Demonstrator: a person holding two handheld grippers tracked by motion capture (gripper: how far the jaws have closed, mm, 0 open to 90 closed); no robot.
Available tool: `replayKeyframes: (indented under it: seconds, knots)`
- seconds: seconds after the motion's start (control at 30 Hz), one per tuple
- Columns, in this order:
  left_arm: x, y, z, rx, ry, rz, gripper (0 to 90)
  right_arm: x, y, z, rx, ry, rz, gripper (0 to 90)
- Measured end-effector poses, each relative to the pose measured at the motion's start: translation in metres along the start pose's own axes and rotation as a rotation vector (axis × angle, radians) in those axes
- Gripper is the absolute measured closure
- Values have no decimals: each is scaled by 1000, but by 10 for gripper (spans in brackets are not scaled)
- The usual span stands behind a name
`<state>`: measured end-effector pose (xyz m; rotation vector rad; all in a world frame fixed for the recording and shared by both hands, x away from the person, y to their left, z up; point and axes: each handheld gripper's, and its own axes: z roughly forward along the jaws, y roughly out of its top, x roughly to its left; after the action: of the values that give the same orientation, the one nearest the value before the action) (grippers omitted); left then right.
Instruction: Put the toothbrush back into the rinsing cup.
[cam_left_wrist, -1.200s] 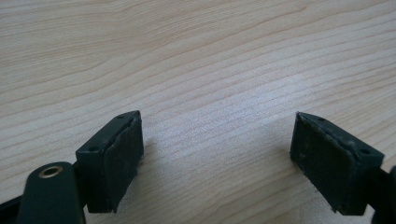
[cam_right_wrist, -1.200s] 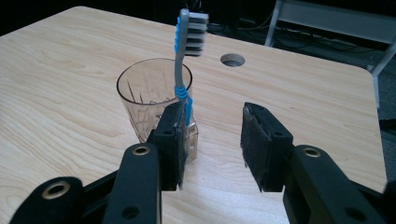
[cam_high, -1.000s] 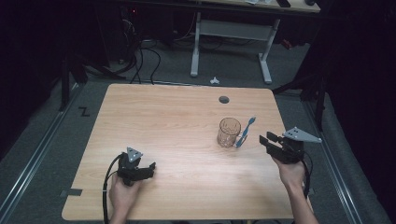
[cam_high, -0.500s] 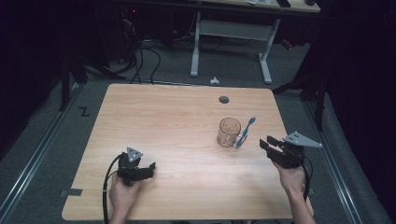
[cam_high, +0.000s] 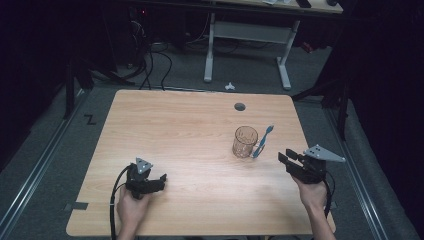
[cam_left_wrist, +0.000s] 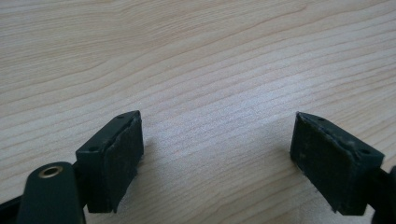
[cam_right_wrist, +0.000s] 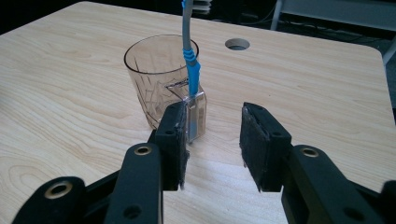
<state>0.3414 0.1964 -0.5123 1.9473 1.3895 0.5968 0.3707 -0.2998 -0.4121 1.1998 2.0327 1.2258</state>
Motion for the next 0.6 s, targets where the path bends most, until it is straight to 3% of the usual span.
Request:
replayKeyframes:
  seconds: [0.6]
  knots:
    - [0, 0, 0, 0, 0, 0, 178, 0, -14, -1, 13, 2, 17, 616]
